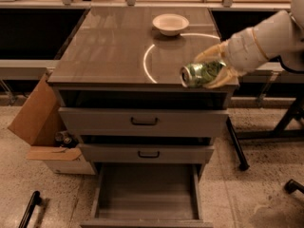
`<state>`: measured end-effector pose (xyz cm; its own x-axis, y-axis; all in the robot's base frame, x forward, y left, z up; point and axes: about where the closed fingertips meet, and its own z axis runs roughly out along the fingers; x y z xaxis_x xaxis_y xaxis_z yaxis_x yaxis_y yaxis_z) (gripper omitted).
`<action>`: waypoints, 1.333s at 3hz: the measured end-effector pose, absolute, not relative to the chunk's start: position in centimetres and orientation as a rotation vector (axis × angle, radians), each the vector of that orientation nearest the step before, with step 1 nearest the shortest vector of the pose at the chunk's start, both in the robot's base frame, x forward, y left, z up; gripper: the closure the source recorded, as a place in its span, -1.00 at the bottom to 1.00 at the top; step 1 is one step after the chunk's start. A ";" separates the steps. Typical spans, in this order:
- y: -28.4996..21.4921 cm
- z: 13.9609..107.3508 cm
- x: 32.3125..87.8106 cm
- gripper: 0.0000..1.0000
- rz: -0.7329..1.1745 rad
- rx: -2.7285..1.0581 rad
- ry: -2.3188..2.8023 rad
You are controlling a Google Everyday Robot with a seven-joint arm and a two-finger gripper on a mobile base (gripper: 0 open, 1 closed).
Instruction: Pick green can from bottom drawer and place on counter
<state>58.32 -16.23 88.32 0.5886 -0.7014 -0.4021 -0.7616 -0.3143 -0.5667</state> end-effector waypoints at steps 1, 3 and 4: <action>-15.3 88.3 61.9 1.00 0.168 -2.010 1.225; -13.9 88.2 66.9 0.78 0.240 -1.929 1.431; -13.2 87.7 68.7 0.31 0.273 -1.921 1.524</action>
Offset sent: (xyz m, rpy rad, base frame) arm 0.1008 0.0182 0.0075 0.0901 0.1979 -0.2481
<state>68.66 -13.21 87.69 0.2985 -0.7877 -0.5389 -0.9257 -0.1016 -0.3643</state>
